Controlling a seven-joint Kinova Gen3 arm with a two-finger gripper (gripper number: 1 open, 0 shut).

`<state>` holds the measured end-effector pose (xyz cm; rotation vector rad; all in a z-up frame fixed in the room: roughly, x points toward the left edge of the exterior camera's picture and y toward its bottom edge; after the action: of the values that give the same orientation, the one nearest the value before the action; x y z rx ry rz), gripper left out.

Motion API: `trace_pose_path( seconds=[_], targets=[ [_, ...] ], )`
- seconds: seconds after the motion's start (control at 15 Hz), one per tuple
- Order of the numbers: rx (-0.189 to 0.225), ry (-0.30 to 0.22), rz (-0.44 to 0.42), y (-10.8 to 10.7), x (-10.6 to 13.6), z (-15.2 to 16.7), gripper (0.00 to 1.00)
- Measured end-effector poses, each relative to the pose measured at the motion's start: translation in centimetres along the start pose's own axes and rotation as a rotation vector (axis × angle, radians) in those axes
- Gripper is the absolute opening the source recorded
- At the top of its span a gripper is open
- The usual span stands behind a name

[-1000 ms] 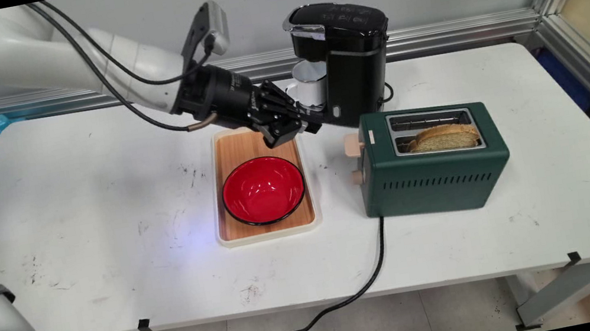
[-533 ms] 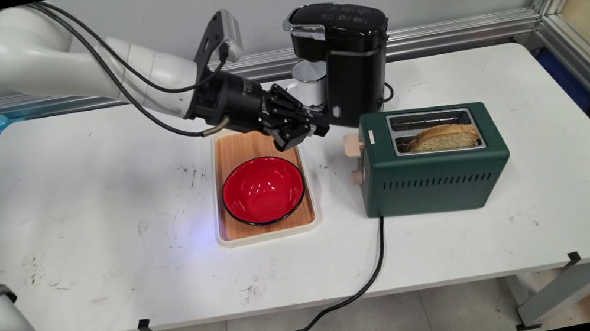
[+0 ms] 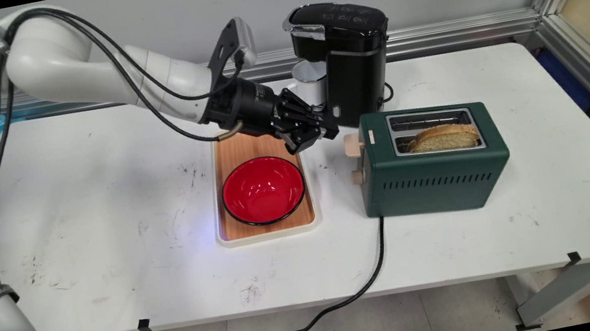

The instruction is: Press the toaster switch

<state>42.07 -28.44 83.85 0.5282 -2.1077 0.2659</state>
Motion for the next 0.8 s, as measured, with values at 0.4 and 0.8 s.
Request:
trace_pose_path(
  seconds=[0.4,0.8],
  targets=[
    [-0.005,0.001,0.003,0.1,-0.3,1.1,0.00],
    [-0.007,-0.003,-0.006,0.2,-0.7,2.4,0.00]
  ],
)
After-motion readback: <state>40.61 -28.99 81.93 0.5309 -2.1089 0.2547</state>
